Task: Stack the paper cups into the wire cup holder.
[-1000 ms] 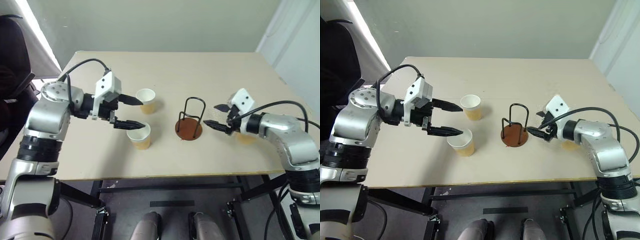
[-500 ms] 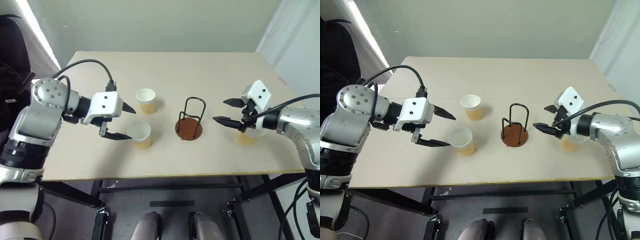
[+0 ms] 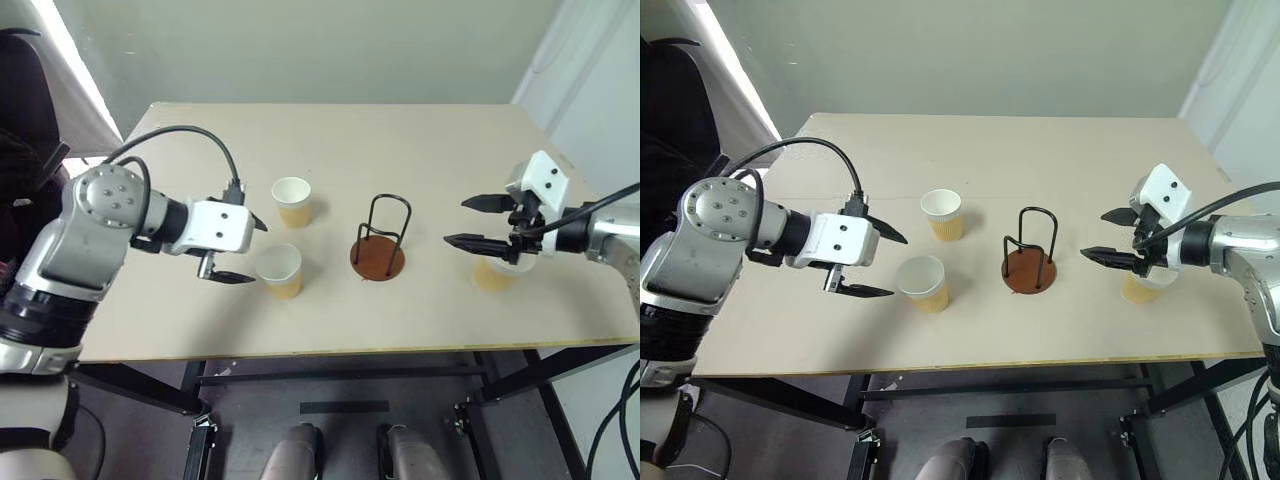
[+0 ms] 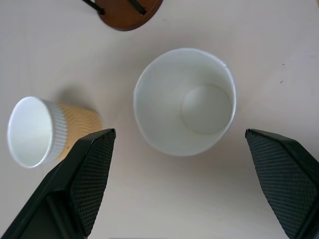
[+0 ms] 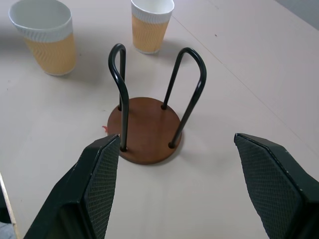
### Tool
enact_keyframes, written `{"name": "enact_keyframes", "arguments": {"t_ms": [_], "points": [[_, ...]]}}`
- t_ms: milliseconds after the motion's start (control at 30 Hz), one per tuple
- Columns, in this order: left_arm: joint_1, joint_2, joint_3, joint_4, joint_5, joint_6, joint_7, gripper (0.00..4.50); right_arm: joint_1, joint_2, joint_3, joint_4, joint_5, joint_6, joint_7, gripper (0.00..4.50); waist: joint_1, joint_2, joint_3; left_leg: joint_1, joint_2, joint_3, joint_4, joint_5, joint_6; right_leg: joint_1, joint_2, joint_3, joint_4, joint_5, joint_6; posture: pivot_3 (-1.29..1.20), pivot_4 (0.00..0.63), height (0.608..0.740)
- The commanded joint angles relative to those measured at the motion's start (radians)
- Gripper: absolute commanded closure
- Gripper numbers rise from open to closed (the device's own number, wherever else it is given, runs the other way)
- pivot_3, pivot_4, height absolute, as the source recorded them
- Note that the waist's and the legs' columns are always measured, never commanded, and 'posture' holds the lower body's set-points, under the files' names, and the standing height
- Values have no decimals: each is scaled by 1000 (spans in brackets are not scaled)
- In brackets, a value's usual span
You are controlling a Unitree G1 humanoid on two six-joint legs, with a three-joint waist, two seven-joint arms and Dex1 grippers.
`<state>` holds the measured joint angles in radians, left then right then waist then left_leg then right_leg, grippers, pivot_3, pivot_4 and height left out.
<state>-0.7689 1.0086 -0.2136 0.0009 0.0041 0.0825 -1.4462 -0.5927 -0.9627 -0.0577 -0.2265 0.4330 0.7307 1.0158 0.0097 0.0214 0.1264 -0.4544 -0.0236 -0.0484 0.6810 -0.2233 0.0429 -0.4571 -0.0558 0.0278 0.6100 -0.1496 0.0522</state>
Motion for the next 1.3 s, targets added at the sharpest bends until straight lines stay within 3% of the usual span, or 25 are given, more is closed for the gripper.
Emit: {"name": "enact_keyframes", "arguments": {"t_ms": [33,733,833,1200,1300], "points": [[-18,-4,-2,-15,15,-14,5,0,-12,-25,-43,-26,17,2,2,838,0,0,0,0,0,0,0,0,0,0,0,0,0,0,0,0,150,740],[-26,-51,-84,33,84,-55,-4,0,42,-28,-58,-68,19,9,-46,838,0,0,0,0,0,0,0,0,1,0,0,0,0,0,0,0,150,740],[-21,-55,-93,51,93,-73,-3,550,49,-24,-58,-69,19,5,-53,794,0,0,0,0,0,0,1,0,1,0,0,0,0,0,0,0,150,740],[-6,-71,-95,79,92,-85,-14,4474,55,-16,-49,-66,16,-6,-70,794,0,0,0,0,0,0,1,0,1,0,0,0,0,0,1,0,150,740],[-29,-80,-83,91,77,-70,-19,4474,57,-15,-50,-63,14,-9,-70,794,0,0,0,0,0,0,1,0,1,0,0,0,1,0,1,0,150,740]]}}
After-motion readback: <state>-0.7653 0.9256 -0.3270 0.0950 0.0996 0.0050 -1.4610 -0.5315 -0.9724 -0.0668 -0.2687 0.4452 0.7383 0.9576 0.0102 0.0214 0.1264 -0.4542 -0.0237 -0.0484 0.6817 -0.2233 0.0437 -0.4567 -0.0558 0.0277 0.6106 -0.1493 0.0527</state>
